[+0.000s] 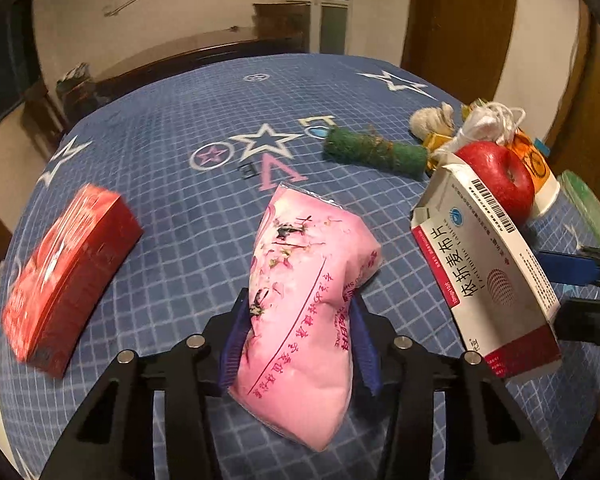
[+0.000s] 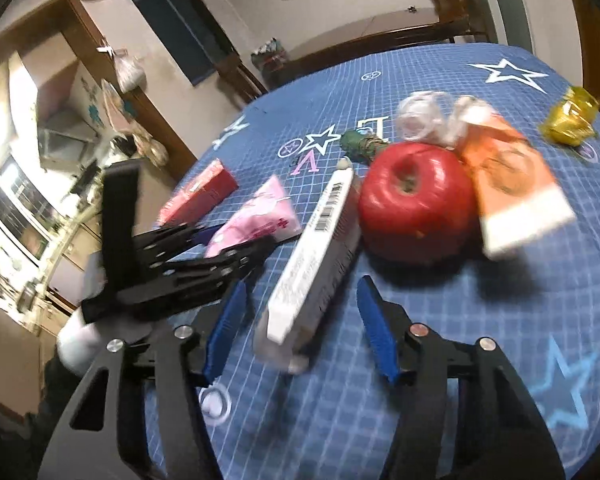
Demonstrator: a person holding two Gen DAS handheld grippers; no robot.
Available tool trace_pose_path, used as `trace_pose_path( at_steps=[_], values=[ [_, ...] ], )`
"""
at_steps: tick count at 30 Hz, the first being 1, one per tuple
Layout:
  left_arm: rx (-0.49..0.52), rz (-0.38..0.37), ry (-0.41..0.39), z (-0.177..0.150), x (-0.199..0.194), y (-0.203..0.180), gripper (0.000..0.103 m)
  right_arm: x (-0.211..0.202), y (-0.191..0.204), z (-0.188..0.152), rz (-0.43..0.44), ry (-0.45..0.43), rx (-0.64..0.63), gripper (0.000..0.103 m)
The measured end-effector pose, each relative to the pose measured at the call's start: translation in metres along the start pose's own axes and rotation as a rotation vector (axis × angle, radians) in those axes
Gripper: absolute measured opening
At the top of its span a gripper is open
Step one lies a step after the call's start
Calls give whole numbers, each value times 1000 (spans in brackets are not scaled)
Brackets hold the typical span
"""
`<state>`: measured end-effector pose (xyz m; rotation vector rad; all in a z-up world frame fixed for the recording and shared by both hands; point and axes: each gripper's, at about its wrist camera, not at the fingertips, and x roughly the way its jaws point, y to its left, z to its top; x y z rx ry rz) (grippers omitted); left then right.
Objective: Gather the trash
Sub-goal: 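Grasp the pink tissue pack with the left gripper while the right grasps the white medicine box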
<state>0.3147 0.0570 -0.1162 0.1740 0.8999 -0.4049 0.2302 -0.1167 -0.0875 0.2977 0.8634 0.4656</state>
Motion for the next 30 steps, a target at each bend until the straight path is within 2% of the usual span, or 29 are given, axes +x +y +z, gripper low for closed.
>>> trace_pose_path(
  at_steps=[8, 11, 12, 15, 16, 22, 30],
  values=[
    [-45, 26, -11, -10, -8, 1, 48, 37, 3, 11, -127, 32, -21, 50],
    [-56, 47, -19, -15, -12, -4, 47, 43, 2, 9, -168, 34, -46, 38],
    [-61, 52, -23, -17, -13, -6, 47, 43, 3, 6, -180, 35, -63, 26],
    [-90, 61, -45, -23, -20, -10, 45, 43, 10, 1, -194, 14, -105, 19],
    [-98, 65, -54, -24, -22, -12, 44, 39, 13, -2, -201, -5, -123, 14],
    [-161, 80, -153, -41, -56, -37, 43, 5, 25, -15, -240, -136, -206, 13],
    [-211, 92, -326, -56, -113, -94, 43, -69, 15, -45, -386, -338, -245, 13]
  ],
)
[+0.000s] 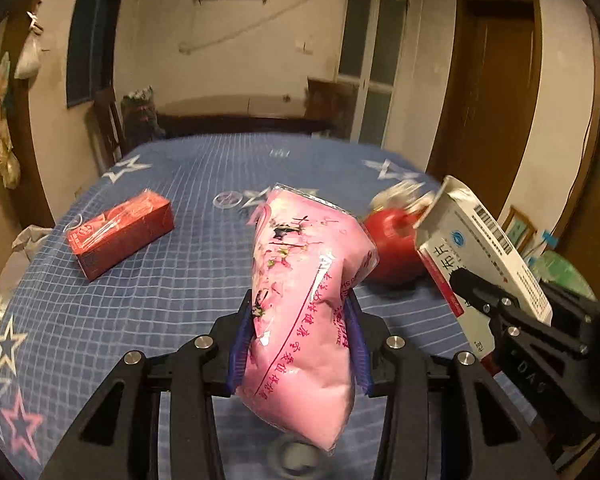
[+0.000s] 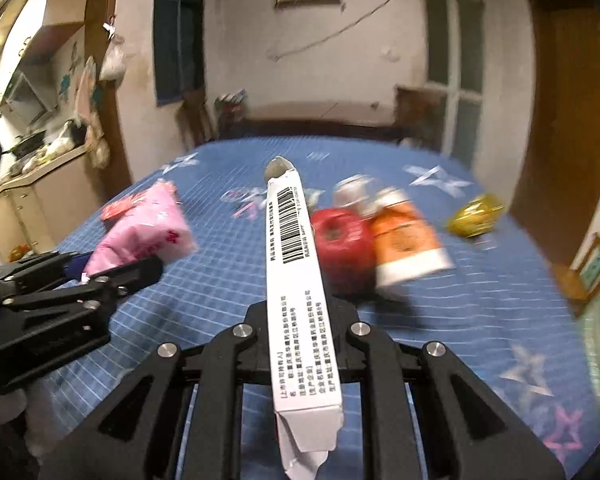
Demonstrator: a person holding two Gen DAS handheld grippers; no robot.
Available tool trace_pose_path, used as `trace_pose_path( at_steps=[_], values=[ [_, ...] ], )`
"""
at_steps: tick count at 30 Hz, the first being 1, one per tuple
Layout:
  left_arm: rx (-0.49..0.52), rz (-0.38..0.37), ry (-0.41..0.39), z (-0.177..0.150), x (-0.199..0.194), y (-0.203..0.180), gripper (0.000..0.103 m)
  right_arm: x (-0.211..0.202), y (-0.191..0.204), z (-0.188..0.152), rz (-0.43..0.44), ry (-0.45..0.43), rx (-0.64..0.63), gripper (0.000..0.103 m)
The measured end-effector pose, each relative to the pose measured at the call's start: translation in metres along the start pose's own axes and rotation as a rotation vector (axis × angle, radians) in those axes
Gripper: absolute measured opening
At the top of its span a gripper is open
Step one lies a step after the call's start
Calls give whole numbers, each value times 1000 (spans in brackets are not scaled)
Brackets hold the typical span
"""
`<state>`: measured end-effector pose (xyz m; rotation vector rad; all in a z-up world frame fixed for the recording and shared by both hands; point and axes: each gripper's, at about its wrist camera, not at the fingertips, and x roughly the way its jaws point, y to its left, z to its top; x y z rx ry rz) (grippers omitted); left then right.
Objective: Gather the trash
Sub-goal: 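Grasp the pink tissue pack with the left gripper while the right grasps the white medicine box, then lift the pink pack and medicine box and carry both over the bin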
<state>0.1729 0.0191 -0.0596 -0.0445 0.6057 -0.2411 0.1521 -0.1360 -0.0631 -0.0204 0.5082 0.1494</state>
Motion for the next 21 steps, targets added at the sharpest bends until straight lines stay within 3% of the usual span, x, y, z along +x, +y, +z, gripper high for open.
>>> trace_pose_path(
  at_steps=[11, 21],
  values=[
    [27, 29, -171, -7, -58, -61, 44, -55, -31, -6, -74, -166, -14, 13],
    [50, 3, -221, -3, -80, -95, 44, -77, -46, -15, -94, -206, 12, 13]
  ],
)
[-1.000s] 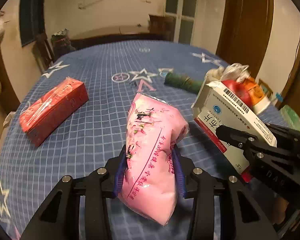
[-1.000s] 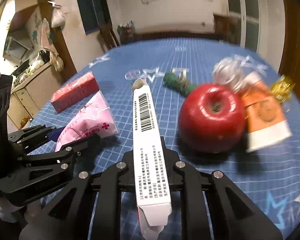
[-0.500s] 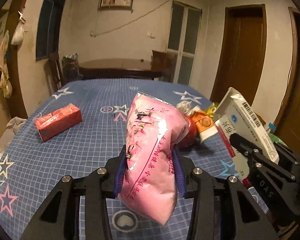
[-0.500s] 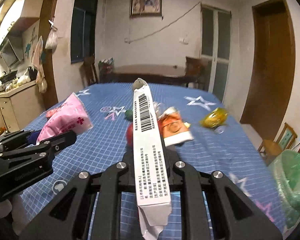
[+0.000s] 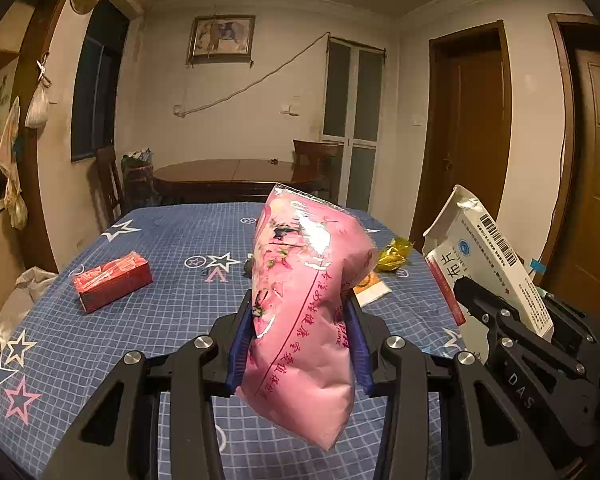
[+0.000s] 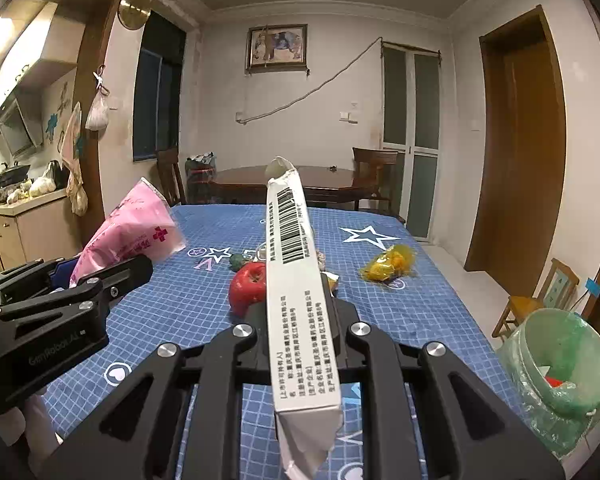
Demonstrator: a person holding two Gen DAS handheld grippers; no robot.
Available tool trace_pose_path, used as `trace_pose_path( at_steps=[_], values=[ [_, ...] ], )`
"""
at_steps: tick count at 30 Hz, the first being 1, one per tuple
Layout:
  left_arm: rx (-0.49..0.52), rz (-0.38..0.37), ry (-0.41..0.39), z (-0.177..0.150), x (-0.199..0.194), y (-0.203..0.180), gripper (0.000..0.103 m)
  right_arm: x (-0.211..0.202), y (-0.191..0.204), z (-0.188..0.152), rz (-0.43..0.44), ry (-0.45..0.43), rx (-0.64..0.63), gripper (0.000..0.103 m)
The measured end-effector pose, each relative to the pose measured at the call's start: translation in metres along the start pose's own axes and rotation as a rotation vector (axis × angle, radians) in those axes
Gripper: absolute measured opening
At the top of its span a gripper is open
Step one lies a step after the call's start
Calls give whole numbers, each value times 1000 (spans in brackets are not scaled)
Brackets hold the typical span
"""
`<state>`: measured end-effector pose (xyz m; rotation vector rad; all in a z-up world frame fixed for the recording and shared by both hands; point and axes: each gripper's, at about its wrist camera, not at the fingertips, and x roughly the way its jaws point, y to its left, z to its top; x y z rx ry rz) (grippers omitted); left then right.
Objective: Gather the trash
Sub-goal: 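Lift the pink pack and medicine box and carry both over the bin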
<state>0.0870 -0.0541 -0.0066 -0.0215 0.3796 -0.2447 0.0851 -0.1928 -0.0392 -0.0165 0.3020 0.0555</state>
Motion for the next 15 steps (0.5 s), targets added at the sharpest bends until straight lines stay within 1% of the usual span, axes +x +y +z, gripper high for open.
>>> trace_pose_path(
  at_steps=[10, 15],
  values=[
    [10, -18, -12, 3, -8, -20, 44, -17, -18, 1, -3, -24, 21, 13],
    [21, -32, -27, 10, -8, -27, 44, -23, -26, 6, -12, -44, 22, 13]
  ],
)
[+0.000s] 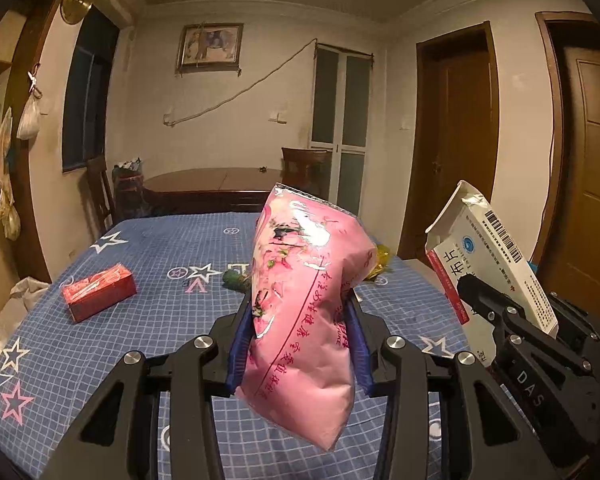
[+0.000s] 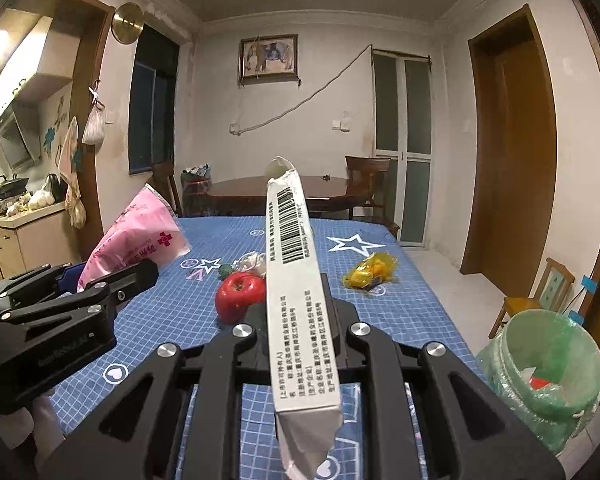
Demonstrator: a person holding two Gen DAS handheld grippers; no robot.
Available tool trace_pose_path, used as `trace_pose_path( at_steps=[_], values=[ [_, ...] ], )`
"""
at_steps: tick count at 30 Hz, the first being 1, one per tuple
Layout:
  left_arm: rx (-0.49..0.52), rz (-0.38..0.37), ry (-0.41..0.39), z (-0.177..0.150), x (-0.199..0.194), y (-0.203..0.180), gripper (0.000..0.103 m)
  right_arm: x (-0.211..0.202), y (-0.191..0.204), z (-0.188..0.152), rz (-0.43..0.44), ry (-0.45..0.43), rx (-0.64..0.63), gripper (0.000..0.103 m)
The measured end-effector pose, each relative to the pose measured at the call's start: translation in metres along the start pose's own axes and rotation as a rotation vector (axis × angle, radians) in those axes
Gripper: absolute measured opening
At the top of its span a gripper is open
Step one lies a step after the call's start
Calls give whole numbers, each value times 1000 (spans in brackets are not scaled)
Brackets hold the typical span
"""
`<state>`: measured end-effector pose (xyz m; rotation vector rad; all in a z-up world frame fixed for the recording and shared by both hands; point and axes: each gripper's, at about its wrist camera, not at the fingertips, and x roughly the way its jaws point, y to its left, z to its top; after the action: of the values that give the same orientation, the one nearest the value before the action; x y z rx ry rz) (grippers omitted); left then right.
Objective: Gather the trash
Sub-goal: 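Lift the pink pack and medicine box and carry both over the bin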
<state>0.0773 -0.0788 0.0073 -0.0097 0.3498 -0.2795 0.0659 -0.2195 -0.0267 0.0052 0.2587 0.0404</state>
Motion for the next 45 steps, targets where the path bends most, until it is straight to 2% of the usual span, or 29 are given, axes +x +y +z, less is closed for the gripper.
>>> trace_pose_path(
  at_steps=[11, 19, 22, 23, 25, 30, 34, 37, 45],
  values=[
    [46, -87, -33, 30, 16, -54, 44, -10, -54, 22, -63, -5, 19, 13],
    [81, -198, -5, 46, 46, -124, 44, -17, -121, 38, -151, 47, 53, 13],
    [103, -247, 18, 50, 61, -156, 44, -18, -151, 40, -183, 79, 78, 13],
    [113, -268, 30, 51, 68, -171, 44, -18, -174, 39, -207, 104, 102, 13],
    [129, -295, 41, 51, 78, -187, 44, -18, -182, 38, -217, 113, 109, 13],
    [177, -382, 96, 50, 111, -242, 45, -19, -234, 27, -283, 192, 146, 13],
    [204, -451, 156, 43, 136, -283, 45, -16, -260, 19, -292, 240, 179, 13],
    [220, -504, 223, 34, 163, -310, 45, -10, -292, 4, -299, 307, 226, 13],
    [256, -582, 392, -1, 227, -366, 45, 11, -333, -31, -304, 412, 300, 13]
  ],
)
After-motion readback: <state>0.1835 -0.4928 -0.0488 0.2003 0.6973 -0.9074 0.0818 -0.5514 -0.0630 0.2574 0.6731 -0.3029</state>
